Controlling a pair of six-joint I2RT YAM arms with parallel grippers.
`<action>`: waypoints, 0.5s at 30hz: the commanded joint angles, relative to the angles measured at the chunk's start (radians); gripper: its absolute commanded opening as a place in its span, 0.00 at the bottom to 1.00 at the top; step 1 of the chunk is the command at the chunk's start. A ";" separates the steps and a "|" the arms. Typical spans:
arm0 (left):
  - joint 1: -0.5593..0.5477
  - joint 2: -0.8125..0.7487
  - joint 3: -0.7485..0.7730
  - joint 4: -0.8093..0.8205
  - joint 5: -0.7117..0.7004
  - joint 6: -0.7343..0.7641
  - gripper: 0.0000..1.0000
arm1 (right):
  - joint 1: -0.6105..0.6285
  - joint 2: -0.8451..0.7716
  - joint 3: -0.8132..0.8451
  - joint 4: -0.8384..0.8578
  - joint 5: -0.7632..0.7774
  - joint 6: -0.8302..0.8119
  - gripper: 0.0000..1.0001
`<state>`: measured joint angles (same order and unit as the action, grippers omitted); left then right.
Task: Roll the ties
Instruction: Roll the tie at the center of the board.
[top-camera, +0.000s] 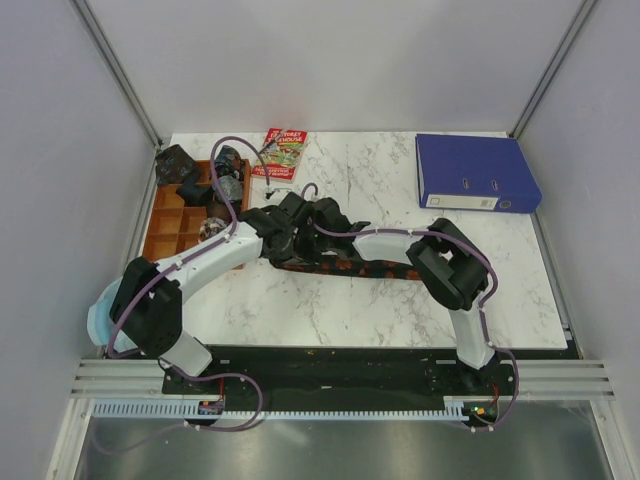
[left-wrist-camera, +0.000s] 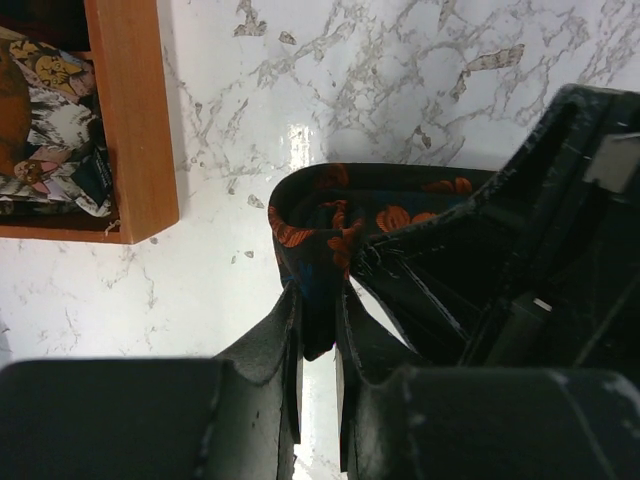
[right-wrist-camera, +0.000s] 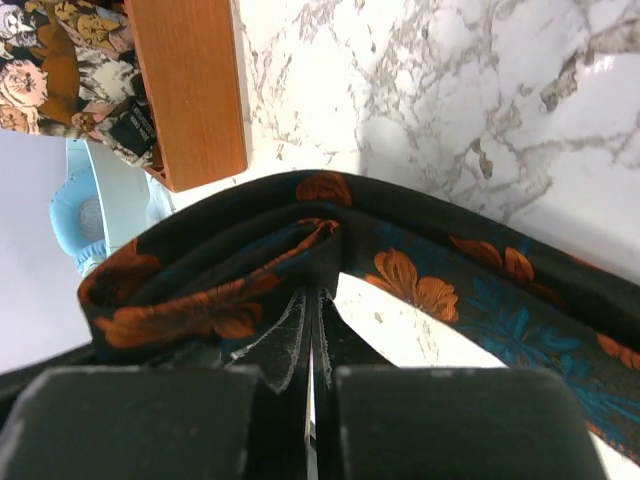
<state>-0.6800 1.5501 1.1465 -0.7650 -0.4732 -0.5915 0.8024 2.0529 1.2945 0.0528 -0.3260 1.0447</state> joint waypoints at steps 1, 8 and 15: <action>-0.023 0.028 0.045 0.001 -0.031 -0.019 0.06 | 0.004 0.038 0.034 0.078 0.005 0.005 0.00; -0.035 0.068 0.064 0.006 0.004 -0.050 0.05 | -0.015 0.049 0.031 0.087 -0.019 -0.009 0.00; -0.072 0.146 0.107 0.009 0.007 -0.067 0.05 | -0.058 -0.014 -0.058 0.101 -0.031 -0.025 0.00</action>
<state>-0.7250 1.6558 1.2053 -0.7712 -0.4679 -0.6125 0.7639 2.1006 1.2701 0.1081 -0.3439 1.0420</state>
